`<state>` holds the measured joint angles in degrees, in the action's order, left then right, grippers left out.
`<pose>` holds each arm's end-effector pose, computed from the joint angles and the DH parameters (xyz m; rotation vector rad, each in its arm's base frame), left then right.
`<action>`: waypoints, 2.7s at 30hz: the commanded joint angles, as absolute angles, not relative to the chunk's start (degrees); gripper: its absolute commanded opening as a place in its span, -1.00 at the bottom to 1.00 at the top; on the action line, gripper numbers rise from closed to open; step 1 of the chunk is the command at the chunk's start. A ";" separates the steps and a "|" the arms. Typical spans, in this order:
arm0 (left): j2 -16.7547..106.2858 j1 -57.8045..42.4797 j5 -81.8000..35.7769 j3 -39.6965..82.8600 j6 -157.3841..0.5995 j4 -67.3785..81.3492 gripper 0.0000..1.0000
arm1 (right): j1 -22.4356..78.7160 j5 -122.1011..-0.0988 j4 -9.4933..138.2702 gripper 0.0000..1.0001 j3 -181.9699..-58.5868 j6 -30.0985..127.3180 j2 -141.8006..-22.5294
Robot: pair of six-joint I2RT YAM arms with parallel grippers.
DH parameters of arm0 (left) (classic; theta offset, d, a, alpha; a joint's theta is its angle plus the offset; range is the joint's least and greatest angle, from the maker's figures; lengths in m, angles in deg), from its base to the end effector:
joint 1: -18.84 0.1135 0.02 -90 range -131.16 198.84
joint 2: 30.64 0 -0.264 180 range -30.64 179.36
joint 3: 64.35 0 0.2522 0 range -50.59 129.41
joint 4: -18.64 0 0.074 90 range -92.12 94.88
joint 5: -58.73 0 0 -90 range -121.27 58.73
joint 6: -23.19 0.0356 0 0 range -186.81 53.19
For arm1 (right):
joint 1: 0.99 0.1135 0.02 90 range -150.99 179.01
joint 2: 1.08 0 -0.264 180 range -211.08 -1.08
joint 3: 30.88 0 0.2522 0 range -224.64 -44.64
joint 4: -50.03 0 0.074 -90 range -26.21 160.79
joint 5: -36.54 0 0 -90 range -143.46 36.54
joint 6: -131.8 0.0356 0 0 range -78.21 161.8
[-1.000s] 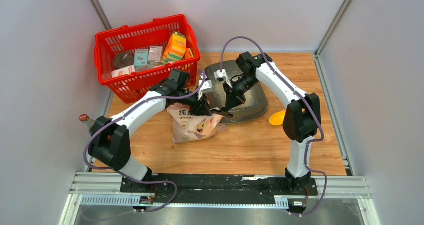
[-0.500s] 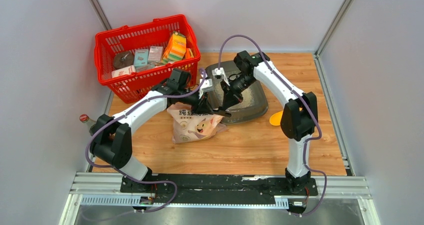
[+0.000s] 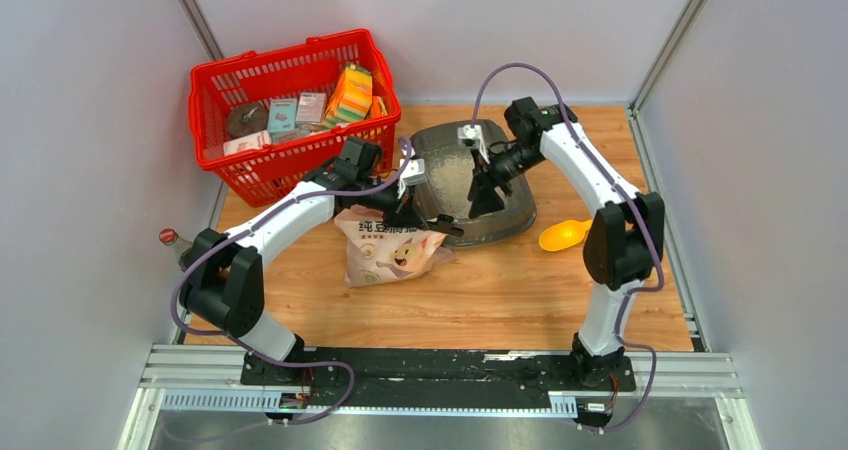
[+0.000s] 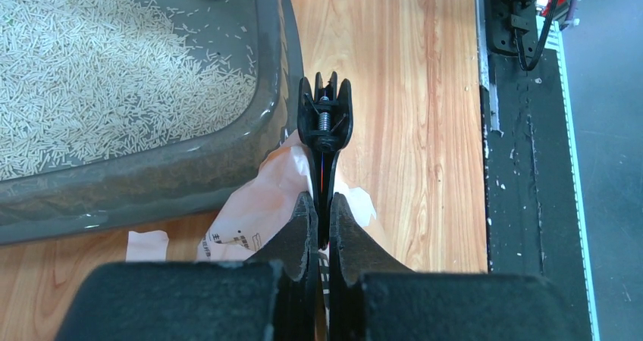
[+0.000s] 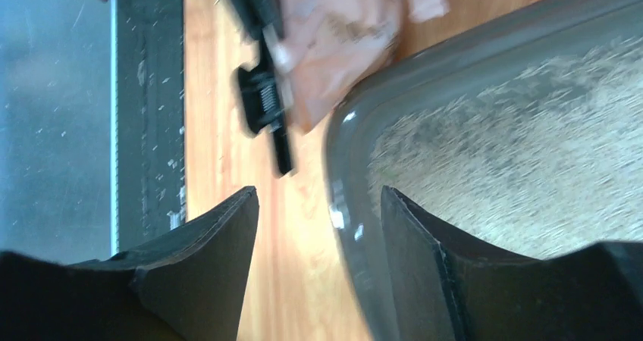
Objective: Fill the litter box with clean litter
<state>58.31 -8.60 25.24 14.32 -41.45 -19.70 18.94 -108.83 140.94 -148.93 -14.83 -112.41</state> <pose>0.2749 -0.1762 0.2622 1.3681 1.7591 -1.1885 0.3435 0.1557 0.2952 -1.5929 1.9115 1.1989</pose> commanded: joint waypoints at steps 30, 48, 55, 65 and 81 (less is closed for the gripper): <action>57.78 -9.29 25.86 16.65 -40.53 -19.82 -1.00 | 27.75 -102.41 114.24 0.23 -128.23 -0.39 -96.09; 58.04 -9.20 25.50 16.56 -40.97 -19.90 -1.00 | 29.16 -100.57 109.58 -0.08 -126.21 4.09 -97.41; 57.87 -9.29 22.96 16.91 -42.29 -20.60 -0.47 | 29.25 -99.43 109.76 -0.84 -126.21 4.27 -96.54; 55.14 -6.04 21.99 14.89 -37.99 -24.12 -0.21 | 24.77 -102.33 123.90 -1.00 -131.91 -4.43 -93.64; 53.56 -5.77 23.75 12.52 -39.74 -19.99 -1.00 | 24.76 -97.06 131.11 -1.00 -140.53 -18.58 -97.05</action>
<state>56.19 -5.81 22.07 12.76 -39.66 -22.45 24.14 -98.30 130.14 -136.19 -14.48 -94.49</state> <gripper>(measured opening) 0.008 0.081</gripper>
